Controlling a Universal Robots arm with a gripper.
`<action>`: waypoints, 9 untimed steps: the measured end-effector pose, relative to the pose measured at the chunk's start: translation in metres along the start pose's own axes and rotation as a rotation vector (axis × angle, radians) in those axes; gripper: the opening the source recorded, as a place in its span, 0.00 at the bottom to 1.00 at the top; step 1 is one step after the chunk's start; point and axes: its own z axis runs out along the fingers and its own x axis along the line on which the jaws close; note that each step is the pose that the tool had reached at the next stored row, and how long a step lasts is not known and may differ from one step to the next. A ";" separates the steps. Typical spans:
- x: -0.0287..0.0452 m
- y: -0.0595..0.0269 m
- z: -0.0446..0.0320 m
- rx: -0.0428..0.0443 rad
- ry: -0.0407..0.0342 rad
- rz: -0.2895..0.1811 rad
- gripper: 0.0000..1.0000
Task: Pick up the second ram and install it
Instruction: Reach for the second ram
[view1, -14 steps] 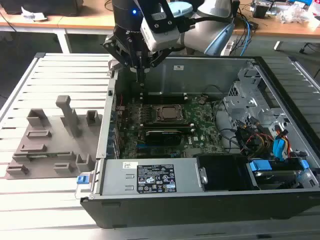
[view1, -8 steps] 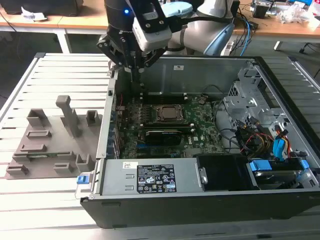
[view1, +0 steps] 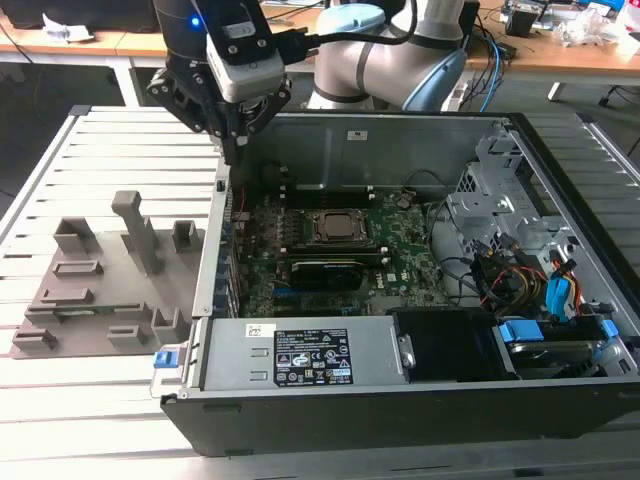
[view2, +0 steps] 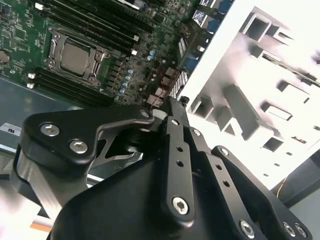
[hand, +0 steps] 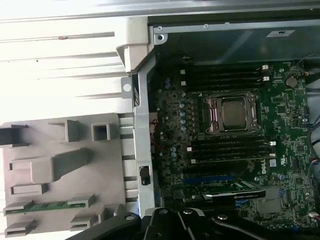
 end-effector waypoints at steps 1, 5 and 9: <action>0.0011 -0.0001 0.0000 0.0000 0.0001 0.000 0.11; 0.0040 -0.0003 -0.0001 0.0000 0.0001 0.000 0.11; 0.0058 -0.0004 -0.0001 0.0000 0.0001 0.000 0.11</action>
